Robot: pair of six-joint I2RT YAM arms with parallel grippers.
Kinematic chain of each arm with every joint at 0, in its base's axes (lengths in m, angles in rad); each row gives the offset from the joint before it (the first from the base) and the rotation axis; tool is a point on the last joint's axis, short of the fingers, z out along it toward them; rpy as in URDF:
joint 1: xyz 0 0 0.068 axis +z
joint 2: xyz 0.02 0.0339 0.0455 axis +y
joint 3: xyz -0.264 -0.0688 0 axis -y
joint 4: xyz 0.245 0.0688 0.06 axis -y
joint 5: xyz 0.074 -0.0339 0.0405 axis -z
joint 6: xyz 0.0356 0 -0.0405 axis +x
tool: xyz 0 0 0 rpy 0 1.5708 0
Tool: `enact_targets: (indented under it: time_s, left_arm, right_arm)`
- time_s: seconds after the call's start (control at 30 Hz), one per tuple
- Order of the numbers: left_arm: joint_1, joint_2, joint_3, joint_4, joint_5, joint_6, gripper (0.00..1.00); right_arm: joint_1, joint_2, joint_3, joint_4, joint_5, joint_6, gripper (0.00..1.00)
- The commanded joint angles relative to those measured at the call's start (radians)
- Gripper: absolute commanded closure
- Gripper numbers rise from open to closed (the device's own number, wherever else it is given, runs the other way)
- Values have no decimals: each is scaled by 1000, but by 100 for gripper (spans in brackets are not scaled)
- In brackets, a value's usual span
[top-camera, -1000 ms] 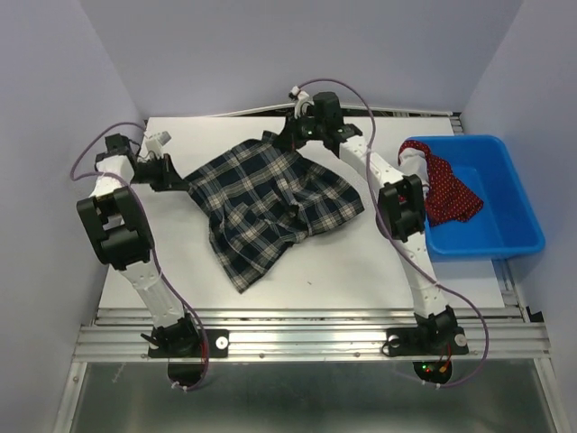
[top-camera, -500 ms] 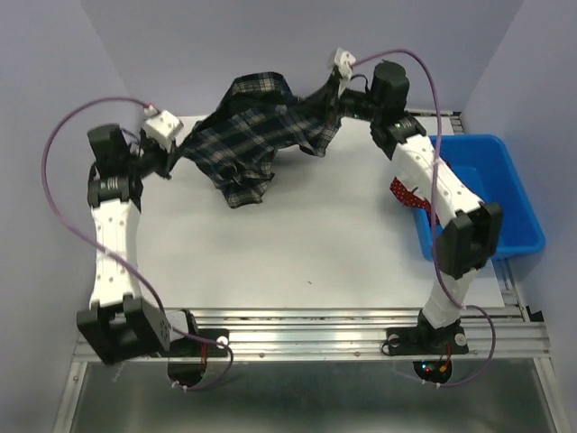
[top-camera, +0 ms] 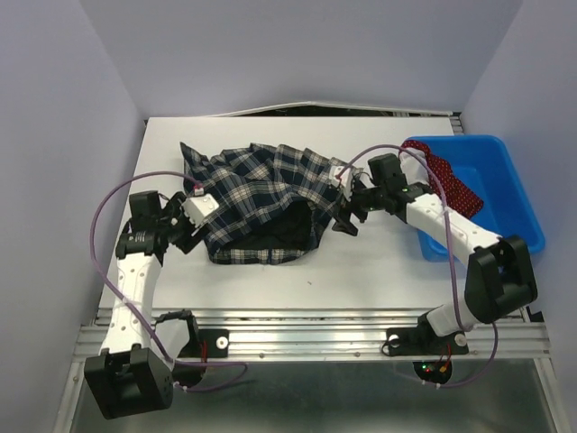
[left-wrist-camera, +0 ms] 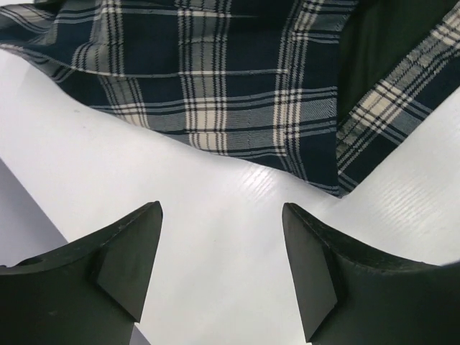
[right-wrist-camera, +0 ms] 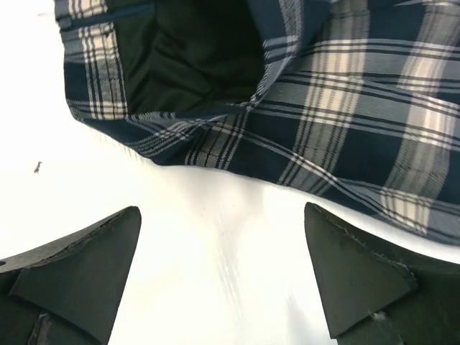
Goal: Fold and stack the skirts
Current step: Flatten the skirt out
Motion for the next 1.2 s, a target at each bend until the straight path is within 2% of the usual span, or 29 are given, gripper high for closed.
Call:
enact_targets:
  time_s: [0.0,0.1,0.17,0.23,0.33,0.43,0.5,0.6,0.77,0.93,1.0,1.03,1.17]
  left_arm:
    - [-1,54,109,-19,-29,-95,21]
    - [-1,140,169,-85,30,-126,21]
    - [-5,166,180,-133,46,-99,21]
    - [-19,180,174,-148,34,-51,23]
    - [-56,185,159,-199,22,56,25]
    - [-125,195,133,-181,-37,95,26]
    - [-133,218,139,-171,-50,95,26]
    - [-133,293,190,-183,-17,44,27]
    - [-125,355,249,-159,100,-97,26]
    - [-125,379,309,-164,108,-148,24]
    - [-126,367,301,-162,94,-155,24]
    - [-125,358,289,-151,75,-149,24]
    - [-133,317,189,-131,-12,-108,23]
  right_arm:
    - [5,-113,74,6,84,217,2]
    - [5,-77,129,-14,78,358,15]
    - [19,-57,133,-34,63,408,19]
    - [49,-37,114,-46,61,431,26]
    - [103,-28,60,-57,54,448,31]
    - [153,-51,-12,-37,41,393,32]
    - [189,-70,-56,-23,79,380,31]
    - [259,-94,-132,14,199,336,30]
    - [365,-97,-231,208,407,342,24]
    - [332,-48,-209,279,575,469,24]
    - [260,-66,-181,266,537,552,24]
    - [179,-74,-149,249,509,570,24]
    - [70,-64,-35,201,387,594,25]
